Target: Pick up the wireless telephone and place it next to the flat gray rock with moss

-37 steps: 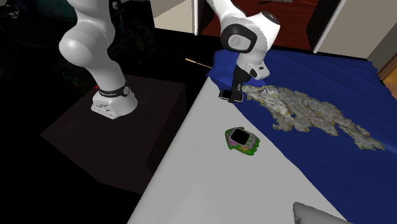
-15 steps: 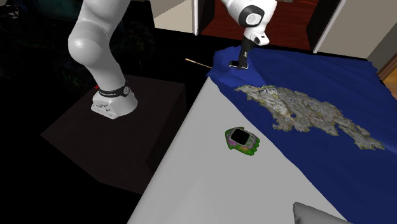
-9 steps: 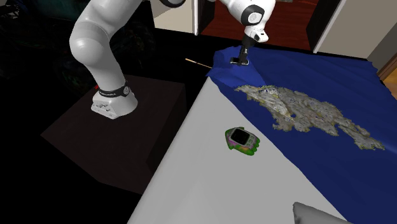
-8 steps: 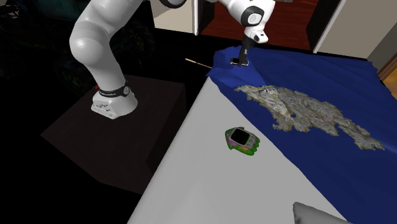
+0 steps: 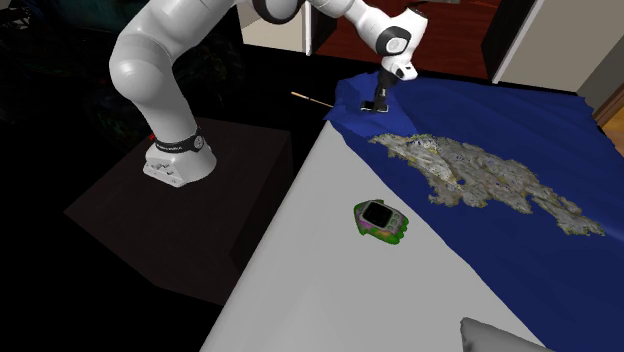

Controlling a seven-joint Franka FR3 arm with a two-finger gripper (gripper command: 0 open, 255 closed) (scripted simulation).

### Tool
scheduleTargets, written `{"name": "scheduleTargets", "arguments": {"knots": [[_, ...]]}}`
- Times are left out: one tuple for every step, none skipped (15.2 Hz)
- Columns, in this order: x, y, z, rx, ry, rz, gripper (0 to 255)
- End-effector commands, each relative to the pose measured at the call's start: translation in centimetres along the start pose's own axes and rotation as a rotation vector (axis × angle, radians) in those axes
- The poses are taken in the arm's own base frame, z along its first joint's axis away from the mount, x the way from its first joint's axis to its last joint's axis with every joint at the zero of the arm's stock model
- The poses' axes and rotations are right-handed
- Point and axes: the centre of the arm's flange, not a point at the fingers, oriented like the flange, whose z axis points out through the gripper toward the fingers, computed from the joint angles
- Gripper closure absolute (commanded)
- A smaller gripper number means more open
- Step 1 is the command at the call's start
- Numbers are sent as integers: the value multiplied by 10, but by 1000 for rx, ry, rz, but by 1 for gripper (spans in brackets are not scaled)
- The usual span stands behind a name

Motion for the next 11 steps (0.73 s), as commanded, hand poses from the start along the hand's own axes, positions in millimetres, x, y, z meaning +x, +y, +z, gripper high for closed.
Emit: {"name": "scheduleTargets", "arguments": {"knots": [[2,0,10,0,1,0,255],[3,0,15,0,1,0,255],[5,0,20,0,1,0,255],[6,0,25,0,1,0,255],[7,0,30,0,1,0,255],[8,0,34,0,1,0,255],[8,0,34,0,1,0,255],[8,0,34,0,1,0,255],[8,0,34,0,1,0,255],[8,0,34,0,1,0,255],[8,0,34,0,1,0,255]]}}
